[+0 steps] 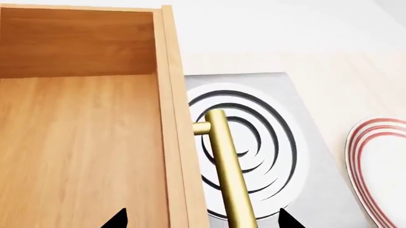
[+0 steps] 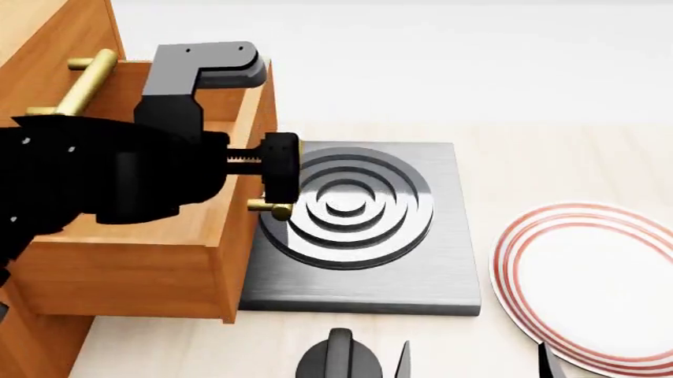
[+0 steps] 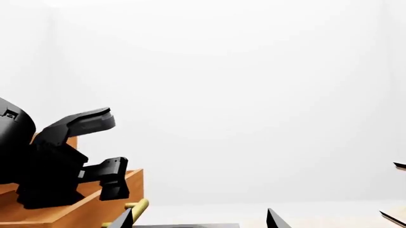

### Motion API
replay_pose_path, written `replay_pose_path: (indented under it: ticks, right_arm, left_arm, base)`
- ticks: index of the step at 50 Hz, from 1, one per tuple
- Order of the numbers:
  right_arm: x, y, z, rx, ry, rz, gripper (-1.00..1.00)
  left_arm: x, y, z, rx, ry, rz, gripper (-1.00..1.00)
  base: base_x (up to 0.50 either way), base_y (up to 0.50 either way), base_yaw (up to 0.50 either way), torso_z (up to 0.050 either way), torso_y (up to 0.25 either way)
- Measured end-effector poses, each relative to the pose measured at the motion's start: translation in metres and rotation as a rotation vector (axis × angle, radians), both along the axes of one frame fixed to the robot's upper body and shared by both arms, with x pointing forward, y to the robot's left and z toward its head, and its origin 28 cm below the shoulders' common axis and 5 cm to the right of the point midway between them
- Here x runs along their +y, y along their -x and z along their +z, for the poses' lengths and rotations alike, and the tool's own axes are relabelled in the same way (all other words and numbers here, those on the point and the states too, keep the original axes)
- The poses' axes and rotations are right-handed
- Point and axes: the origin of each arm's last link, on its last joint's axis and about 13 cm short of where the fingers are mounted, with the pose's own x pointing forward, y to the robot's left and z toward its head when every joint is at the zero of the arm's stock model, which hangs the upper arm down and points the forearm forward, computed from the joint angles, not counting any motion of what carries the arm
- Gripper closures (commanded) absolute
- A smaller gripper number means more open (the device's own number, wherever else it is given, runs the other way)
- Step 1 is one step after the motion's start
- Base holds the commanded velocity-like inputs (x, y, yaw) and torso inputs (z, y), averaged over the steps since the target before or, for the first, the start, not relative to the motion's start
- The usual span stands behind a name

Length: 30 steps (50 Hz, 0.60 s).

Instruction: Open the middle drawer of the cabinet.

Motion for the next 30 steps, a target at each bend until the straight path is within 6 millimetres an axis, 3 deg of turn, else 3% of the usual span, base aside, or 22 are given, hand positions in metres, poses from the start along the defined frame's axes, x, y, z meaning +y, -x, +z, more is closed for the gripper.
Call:
replay_pose_path:
  ticks: [8, 30]
  right_arm:
    - [0.000, 0.000, 0.000, 0.001, 0.001, 0.001, -1.00]
    - [0.001, -0.001, 0.000, 0.005, 0.004, 0.004, -1.00]
  left_arm:
    - [-0.002, 0.000, -0.009, 0.044, 0.027, -0.012, -1.00]
    - [-0.012, -0.002, -0.013, 0.052, 0.099, -0.041, -1.00]
  base:
    - [0.00, 0.00, 0.00, 0.000, 0.000]
    - [0.00, 0.00, 0.00, 0.000, 0.000]
